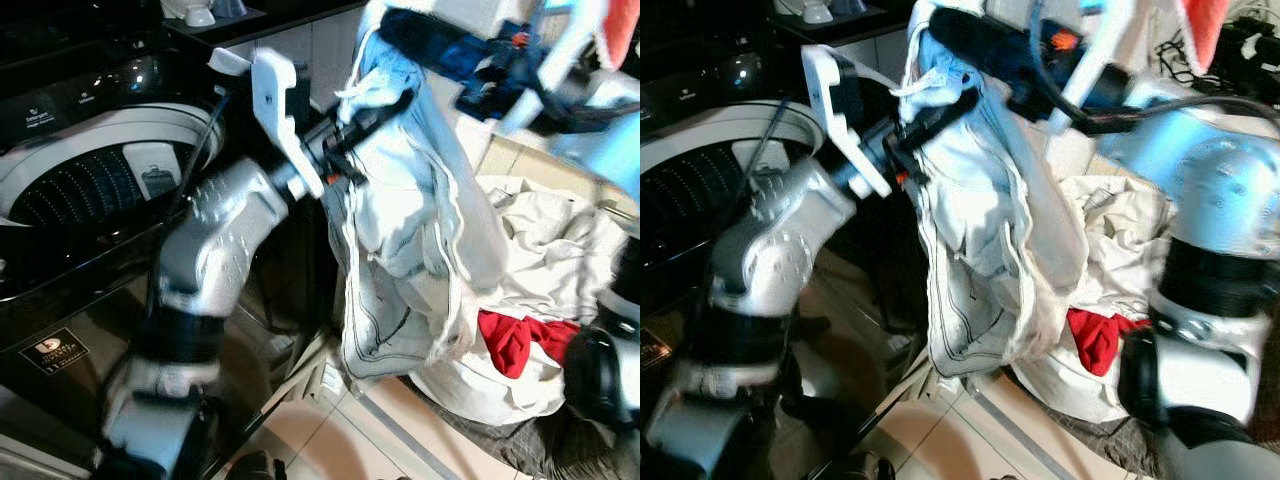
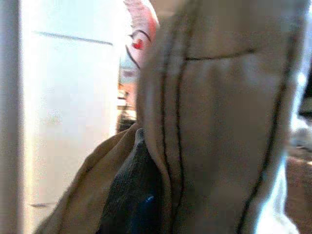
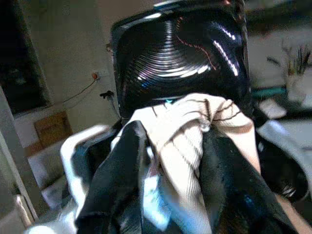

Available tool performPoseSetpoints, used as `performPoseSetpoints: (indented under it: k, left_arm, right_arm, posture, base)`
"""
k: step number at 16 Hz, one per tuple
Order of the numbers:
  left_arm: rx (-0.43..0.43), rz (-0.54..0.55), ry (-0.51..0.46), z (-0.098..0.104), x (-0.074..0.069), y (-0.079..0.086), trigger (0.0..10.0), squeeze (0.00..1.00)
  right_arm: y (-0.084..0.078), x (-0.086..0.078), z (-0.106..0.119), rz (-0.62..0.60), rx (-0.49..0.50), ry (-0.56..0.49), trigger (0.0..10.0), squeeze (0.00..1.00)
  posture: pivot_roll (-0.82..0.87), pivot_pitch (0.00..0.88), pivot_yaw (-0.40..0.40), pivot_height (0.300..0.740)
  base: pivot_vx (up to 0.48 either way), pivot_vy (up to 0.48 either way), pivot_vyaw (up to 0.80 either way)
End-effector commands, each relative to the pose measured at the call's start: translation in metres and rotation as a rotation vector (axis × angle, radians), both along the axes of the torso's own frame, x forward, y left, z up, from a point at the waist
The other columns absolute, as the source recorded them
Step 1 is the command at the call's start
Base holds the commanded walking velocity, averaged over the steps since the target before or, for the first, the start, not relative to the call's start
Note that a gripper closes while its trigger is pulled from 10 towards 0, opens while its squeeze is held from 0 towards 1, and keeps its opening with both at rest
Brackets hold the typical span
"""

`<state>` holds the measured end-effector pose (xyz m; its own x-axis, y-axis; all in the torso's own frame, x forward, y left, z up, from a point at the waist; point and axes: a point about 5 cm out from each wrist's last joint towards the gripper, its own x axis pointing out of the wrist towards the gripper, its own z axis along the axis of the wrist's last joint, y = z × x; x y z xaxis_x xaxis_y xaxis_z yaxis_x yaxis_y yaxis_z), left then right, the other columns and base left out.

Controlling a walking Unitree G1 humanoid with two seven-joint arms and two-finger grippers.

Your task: Clothes washing

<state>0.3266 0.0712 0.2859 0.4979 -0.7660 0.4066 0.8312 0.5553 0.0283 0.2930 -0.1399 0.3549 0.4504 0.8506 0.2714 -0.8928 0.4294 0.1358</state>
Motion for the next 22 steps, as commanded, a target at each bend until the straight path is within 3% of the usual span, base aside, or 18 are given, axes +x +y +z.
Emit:
performPoseSetpoints:
  k: [1,4,5,6,7,9,10,12,13,14,15,16,17,18,19,21,22]
  left_arm:
    - [0.018,0.126,0.038,-0.004,0.015,0.022,0.0,0.0]
    - [0.142,0.349,-0.147,0.043,0.043,0.054,0.0,0.0]
    - [0.18,0.596,-0.294,0.086,0.053,0.08,0.0,0.0]
    - [0.247,0.924,-0.51,0.132,0.051,0.105,0.0,0.0]
    - [0.327,1.156,-0.715,0.165,0.04,0.117,0.0,0.0]
    - [0.441,1.38,-0.961,0.194,0.025,0.122,0.0,0.0]
    - [0.47,1.43,-1.008,0.196,0.023,0.123,0.0,0.0]
    - [0.612,1.518,-1.074,0.193,0.028,0.126,0.0,0.0]
    - [0.689,1.463,-1.018,0.172,0.043,0.127,0.0,0.0]
    - [0.689,1.417,-0.978,0.16,0.05,0.125,0.0,0.0]
    - [0.664,1.32,-0.811,0.131,0.065,0.121,0.0,0.0]
    - [0.668,1.244,-0.581,0.092,0.081,0.12,0.0,0.0]
    - [0.727,1.18,-0.372,0.046,0.092,0.12,9.8,0.0]
    - [0.709,1.169,-0.224,0.024,0.095,0.123,10.0,0.0]
    - [0.717,1.183,0.023,-0.018,0.097,0.131,10.0,0.0]
    - [0.739,1.229,0.223,-0.049,0.093,0.145,10.0,0.0]
    - [0.675,1.252,0.356,-0.061,0.089,0.153,10.0,0.0]
  right_arm:
    - [-0.006,-0.026,0.026,0.075,0.052,-0.196,10.0,0.0]
    - [-0.019,-0.031,0.021,0.03,0.026,-0.205,10.0,0.0]
    - [-0.024,-0.027,0.018,-0.027,0.01,-0.19,10.0,0.0]
    - [-0.025,-0.025,0.015,-0.061,-0.003,-0.184,10.0,0.0]
    - [-0.023,-0.025,0.013,-0.067,-0.018,-0.186,10.0,0.0]
    - [-0.018,-0.028,0.008,-0.059,-0.05,-0.19,10.0,0.0]
    - [-0.017,-0.029,0.007,-0.057,-0.057,-0.189,10.0,0.0]
    - [-0.015,-0.031,0.002,-0.055,-0.081,-0.175,10.0,0.0]
    - [-0.009,-0.031,-0.01,-0.049,-0.126,-0.15,10.0,0.0]
    - [-0.006,-0.03,-0.015,-0.047,-0.151,-0.139,10.0,0.0]
    - [0.0,-0.029,-0.025,-0.041,-0.199,-0.114,10.0,0.0]
    - [0.008,-0.026,-0.039,-0.05,-0.263,-0.064,10.0,0.0]
    - [0.016,-0.018,-0.056,-0.105,-0.329,0.008,10.0,0.0]
    - [0.019,-0.015,-0.063,-0.134,-0.344,0.042,10.0,0.0]
    - [0.027,-0.012,-0.075,-0.159,-0.35,0.103,10.0,0.0]
    - [0.033,-0.016,-0.081,-0.142,-0.354,0.122,10.0,0.0]
    - [0.034,-0.019,-0.083,-0.13,-0.358,0.128,10.0,0.0]
  posture:
    - [0.06,0.0,0.019,0.74]
    - [0.04,0.0,0.027,0.74]
    - [0.04,0.0,0.032,0.74]
    - [0.04,0.0,0.039,0.74]
    - [0.03,0.0,0.047,0.74]
    - [0.02,0.0,0.056,0.74]
    - [0.02,0.0,0.059,0.74]
    - [0.02,0.0,0.062,0.74]
    - [0.02,0.0,0.056,0.74]
    - [0.02,0.0,0.054,0.74]
    - [0.03,0.0,0.047,0.74]
    - [0.03,0.0,0.041,0.74]
    - [0.03,0.0,0.033,0.74]
    - [0.03,0.0,0.032,0.74]
    - [0.03,0.0,0.029,0.74]
    - [0.03,0.0,0.031,0.74]
    - [0.02,0.0,0.034,0.74]
  base:
    - [0.0,0.0,0.0]
    - [0.0,0.0,0.0]
    - [0.0,0.0,0.0]
    - [0.0,0.0,0.0]
    - [0.0,0.0,0.0]
    - [0.0,0.0,0.0]
    - [0.0,0.0,0.0]
    - [0.0,0.0,0.0]
    - [0.0,0.0,0.0]
    - [0.0,0.0,0.0]
    - [0.0,0.0,0.0]
    - [0.0,0.0,0.0]
    - [0.0,0.0,0.0]
    - [0.0,0.0,0.0]
    - [0.0,0.0,0.0]
    - [0.0,0.0,0.0]
    - [0.0,0.0,0.0]
